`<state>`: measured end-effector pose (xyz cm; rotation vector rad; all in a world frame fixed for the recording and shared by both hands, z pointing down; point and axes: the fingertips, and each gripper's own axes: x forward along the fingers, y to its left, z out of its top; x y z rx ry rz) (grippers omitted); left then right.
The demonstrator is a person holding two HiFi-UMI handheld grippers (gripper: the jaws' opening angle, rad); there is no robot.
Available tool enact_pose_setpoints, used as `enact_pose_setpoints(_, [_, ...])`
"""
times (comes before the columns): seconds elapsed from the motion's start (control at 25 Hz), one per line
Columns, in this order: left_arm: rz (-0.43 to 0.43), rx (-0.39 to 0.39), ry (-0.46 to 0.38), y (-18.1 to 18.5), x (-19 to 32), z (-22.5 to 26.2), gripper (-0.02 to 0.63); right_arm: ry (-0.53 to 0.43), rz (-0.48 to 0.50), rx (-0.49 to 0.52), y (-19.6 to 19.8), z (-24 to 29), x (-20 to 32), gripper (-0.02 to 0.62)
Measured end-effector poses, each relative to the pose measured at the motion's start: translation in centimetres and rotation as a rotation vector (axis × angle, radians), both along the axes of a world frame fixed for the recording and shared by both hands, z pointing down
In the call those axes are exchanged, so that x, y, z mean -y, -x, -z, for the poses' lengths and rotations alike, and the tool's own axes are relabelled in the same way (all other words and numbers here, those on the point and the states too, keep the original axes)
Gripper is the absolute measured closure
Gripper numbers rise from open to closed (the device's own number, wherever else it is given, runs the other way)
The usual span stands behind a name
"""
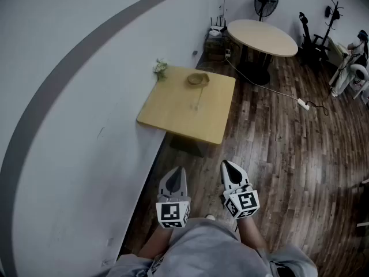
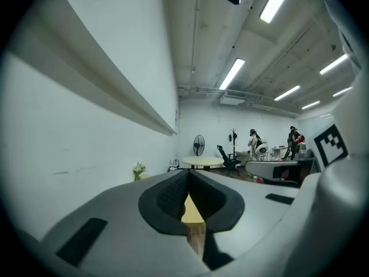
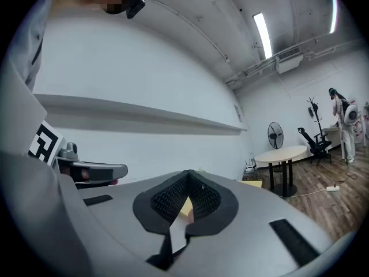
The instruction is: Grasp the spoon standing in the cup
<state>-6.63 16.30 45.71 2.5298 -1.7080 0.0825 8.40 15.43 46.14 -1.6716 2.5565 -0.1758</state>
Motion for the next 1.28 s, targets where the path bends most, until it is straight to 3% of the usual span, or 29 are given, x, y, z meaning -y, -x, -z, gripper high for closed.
enact_pose_setpoints(0.72, [0.018,0.02,0.052,-4.1,-2.1,-1.8,0.604,0.025,0.047,-0.018,-3.2,-1.6,-1.5,0.597])
enact_pose_setpoints(1.28, [-0.034,0.022,0.065,-6.4,1.9,-2.1,0.604,0.045,0.002,-0.013,-5.3,-2.3,2.0,0.597])
